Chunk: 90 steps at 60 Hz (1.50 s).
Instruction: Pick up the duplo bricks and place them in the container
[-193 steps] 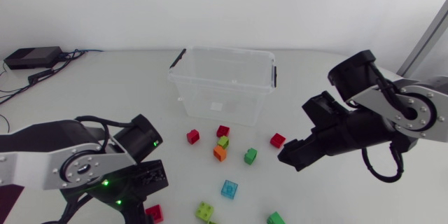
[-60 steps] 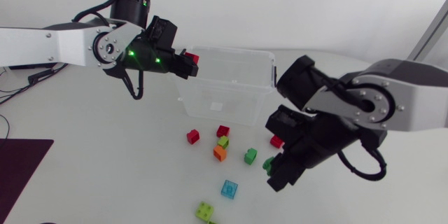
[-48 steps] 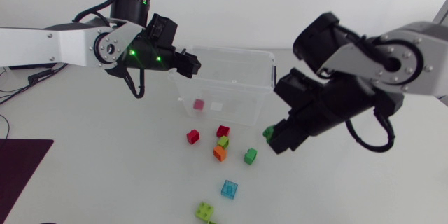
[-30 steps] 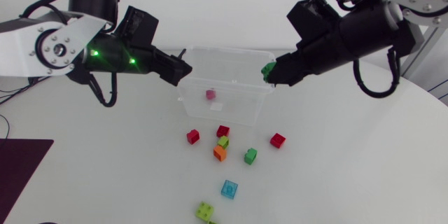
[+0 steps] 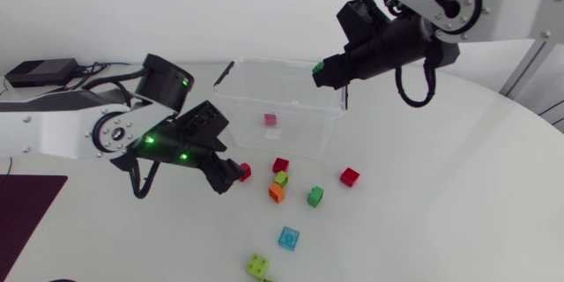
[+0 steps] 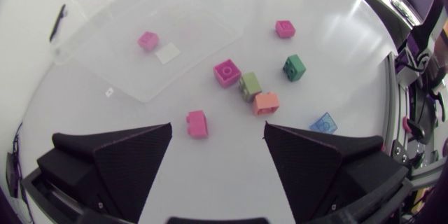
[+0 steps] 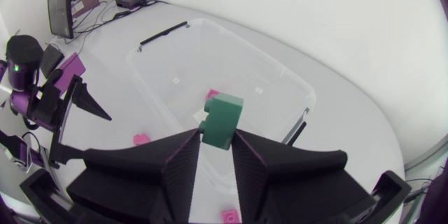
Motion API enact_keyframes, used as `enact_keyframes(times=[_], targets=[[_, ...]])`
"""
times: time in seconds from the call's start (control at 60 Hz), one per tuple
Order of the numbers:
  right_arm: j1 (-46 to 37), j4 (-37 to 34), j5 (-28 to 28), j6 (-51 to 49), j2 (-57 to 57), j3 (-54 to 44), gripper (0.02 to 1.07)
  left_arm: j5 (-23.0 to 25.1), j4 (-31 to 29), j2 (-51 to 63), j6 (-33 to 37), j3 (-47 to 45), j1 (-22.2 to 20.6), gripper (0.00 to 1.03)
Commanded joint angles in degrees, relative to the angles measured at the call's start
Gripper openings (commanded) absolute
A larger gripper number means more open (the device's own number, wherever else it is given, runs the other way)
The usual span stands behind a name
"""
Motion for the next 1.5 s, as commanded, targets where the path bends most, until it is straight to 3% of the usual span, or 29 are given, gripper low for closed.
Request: enact_keyframes(times=[0.0,0.05,0.133,0.167,0.233,0.45,0.6,0.817,0.833,0.867,1.15,1.483], targets=[[-0.19,1.20,0.51,-0.29,4.11,2.12,0.29,0.71,-0.17,4.45,2.26,-1.40,-0.79,0.92],[-0.10,1.46,1.22,-0.29,5.52,2.56,0.36,0.71,-0.17,6.21,2.79,-1.22,-0.79,0.92],[0.51,2.34,3.06,-0.29,6.84,2.82,0.70,0.36,0.10,8.41,3.67,-0.78,-1.05,0.92],[0.95,2.34,3.77,-0.20,6.93,2.91,0.90,0.19,0.45,10.08,3.85,-0.08,-0.96,0.92],[1.48,2.34,4.47,-0.12,6.31,2.82,1.00,-0.96,1.24,12.19,4.02,1.15,-0.70,0.92],[3.15,2.26,6.40,-0.38,-3.80,-3.16,1.01,-4.56,6.60,18.17,2.26,4.32,1.15,0.91],[3.06,2.34,6.40,-0.29,-12.23,-10.71,1.01,-5.88,9.50,20.63,0.51,4.93,1.23,0.83],[1.48,3.40,6.40,-0.99,-21.99,-22.93,1.01,-6.05,9.94,23.79,-1.25,5.99,1.15,0.50],[1.13,3.75,6.40,-1.17,-22.96,-24.95,1.01,-6.05,9.94,24.32,-1.25,6.25,1.15,0.38],[0.77,3.84,6.14,-1.61,-23.83,-26.53,1.01,-6.05,9.94,24.76,-1.87,6.43,1.23,0.29],[-3.62,5.42,0.95,-5.48,-26.74,-36.29,1.01,-5.97,10.91,20.89,-2.31,3.70,1.59,0.26],[-8.37,14.82,-3.44,-11.10,-12.50,-39.81,1.01,-3.95,5.81,4.10,-4.24,4.85,3.34,0.26]])
